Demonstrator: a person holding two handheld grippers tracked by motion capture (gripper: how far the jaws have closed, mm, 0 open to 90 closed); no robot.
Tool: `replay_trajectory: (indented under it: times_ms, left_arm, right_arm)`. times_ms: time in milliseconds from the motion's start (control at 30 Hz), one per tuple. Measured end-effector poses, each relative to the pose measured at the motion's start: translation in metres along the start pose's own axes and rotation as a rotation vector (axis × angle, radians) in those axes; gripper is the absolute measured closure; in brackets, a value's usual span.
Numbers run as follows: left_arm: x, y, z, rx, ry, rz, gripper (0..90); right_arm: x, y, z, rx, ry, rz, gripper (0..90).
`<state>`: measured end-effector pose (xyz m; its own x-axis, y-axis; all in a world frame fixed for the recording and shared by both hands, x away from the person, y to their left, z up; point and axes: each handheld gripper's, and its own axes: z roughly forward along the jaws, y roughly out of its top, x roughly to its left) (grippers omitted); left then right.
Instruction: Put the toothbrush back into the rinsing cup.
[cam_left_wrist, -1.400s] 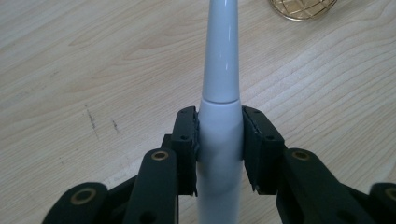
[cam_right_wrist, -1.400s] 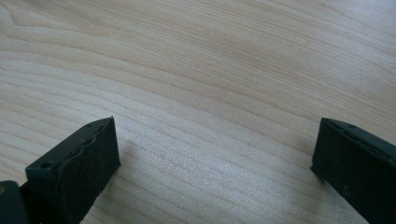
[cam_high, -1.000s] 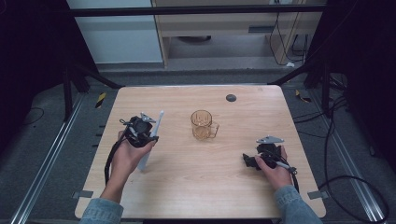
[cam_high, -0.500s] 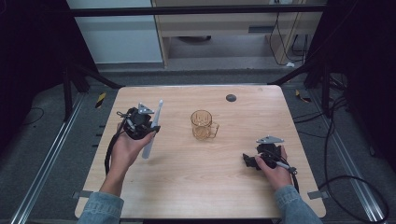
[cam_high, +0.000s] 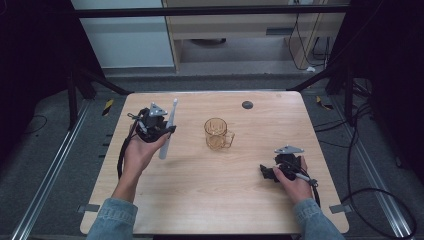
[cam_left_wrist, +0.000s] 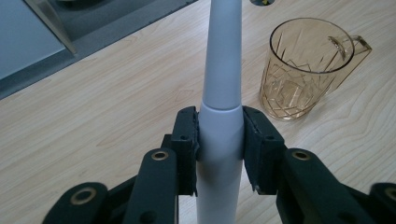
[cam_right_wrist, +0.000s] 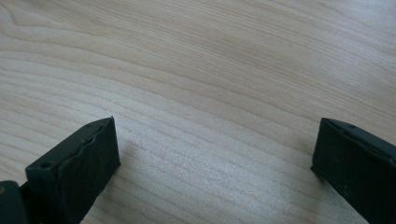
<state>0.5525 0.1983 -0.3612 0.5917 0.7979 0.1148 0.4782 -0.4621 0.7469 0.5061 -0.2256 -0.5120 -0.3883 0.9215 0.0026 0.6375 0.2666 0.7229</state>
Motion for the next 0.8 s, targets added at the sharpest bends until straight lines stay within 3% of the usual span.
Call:
replay_trajectory:
  times_ms: [800]
  left_arm:
    - [-0.007,0.012,0.014,-0.03,-0.035,0.007,67.7]
  right_arm:
    - [0.0,0.0,0.001,-0.001,-0.002,-0.003,0.5]
